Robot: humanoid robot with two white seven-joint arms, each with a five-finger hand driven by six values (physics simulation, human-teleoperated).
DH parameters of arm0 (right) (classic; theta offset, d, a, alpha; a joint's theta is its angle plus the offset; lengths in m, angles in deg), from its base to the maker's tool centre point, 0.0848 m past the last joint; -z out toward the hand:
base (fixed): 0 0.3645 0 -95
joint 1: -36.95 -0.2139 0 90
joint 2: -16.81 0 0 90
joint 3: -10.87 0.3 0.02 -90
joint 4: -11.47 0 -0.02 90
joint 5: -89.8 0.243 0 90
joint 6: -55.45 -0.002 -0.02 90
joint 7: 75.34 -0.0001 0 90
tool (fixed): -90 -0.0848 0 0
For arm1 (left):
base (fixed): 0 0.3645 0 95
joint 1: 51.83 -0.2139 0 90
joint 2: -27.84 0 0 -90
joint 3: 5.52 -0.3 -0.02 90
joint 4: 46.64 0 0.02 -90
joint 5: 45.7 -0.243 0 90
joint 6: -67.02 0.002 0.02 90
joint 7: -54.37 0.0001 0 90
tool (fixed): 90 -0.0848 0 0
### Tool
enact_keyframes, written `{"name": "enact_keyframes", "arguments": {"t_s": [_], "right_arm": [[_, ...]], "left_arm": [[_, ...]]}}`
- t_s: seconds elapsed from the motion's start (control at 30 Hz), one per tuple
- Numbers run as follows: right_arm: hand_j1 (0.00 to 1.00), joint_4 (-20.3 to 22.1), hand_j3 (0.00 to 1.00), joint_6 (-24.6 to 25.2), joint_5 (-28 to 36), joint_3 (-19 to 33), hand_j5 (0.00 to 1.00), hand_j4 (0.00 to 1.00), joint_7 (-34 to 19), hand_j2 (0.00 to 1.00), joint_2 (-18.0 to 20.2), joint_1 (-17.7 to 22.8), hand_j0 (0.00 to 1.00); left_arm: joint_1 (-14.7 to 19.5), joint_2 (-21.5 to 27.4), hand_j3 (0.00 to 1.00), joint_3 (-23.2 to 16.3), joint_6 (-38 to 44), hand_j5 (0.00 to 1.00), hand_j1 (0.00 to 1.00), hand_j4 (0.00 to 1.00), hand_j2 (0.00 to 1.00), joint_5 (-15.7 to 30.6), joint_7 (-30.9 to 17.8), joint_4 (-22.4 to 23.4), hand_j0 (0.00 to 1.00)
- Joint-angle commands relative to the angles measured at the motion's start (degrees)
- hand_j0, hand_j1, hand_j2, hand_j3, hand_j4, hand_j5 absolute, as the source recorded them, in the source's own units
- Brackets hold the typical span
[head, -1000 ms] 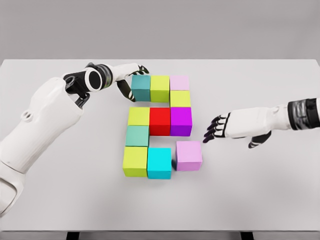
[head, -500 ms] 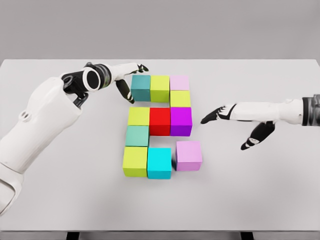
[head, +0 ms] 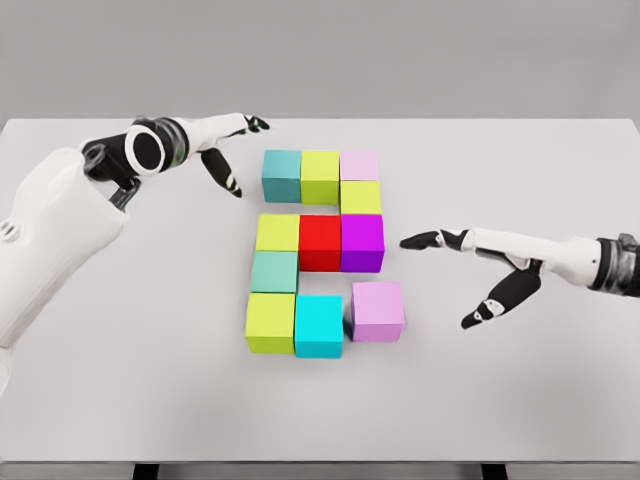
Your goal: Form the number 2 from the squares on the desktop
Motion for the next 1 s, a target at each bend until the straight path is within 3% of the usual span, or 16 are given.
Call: {"name": "enact_keyframes", "arguments": {"t_s": [0.0,0.1,0.3,0.47,0.57,0.67,0.97], "right_arm": [[1.0,-2.6,1.0,0.1,0.9,0.1,1.0,1.0,0.0,1.0,-1.7,0.0,1.0],[1.0,-4.9,1.0,0.1,0.9,0.1,1.0,1.0,0.0,1.0,-2.9,0.4,1.0],[1.0,-4.8,1.0,0.1,0.8,0.0,1.0,1.0,0.0,1.0,-3.0,1.3,1.0],[1.0,-3.6,1.0,0.1,0.7,-0.4,1.0,1.0,0.0,1.0,-4.5,2.8,1.0],[1.0,-2.6,1.0,0.1,0.7,-0.4,1.0,1.0,0.0,1.0,-4.6,3.3,1.0],[1.0,-2.4,1.0,0.1,0.7,-0.4,1.0,1.0,0.0,1.0,-4.6,4.0,1.0],[1.0,-2.3,1.0,0.1,0.7,-0.5,1.0,1.0,0.0,1.0,-4.6,5.1,1.0]], "left_arm": [[0.0,2.4,1.0,1.0,-1.4,1.0,1.0,1.0,1.0,1.6,0.0,-1.7,1.0],[-0.5,6.3,1.0,1.8,-10.2,1.0,1.0,1.0,1.0,5.1,0.0,-2.2,1.0],[-0.9,11.8,1.0,3.0,-28.9,1.0,1.0,1.0,1.0,12.2,0.0,-1.4,1.0],[-6.9,14.3,1.0,9.9,-48.5,1.0,1.0,1.0,1.0,13.6,0.0,-1.3,1.0],[-9.4,19.3,1.0,12.2,-58.9,1.0,1.0,1.0,1.0,21.0,0.0,-1.3,1.0],[-12.5,22.3,1.0,12.5,-58.9,1.0,1.0,1.0,1.0,26.0,0.0,0.7,1.0],[-19.0,22.1,1.0,18.7,-58.9,1.0,1.0,1.0,1.0,30.0,0.0,13.5,1.0]]}}
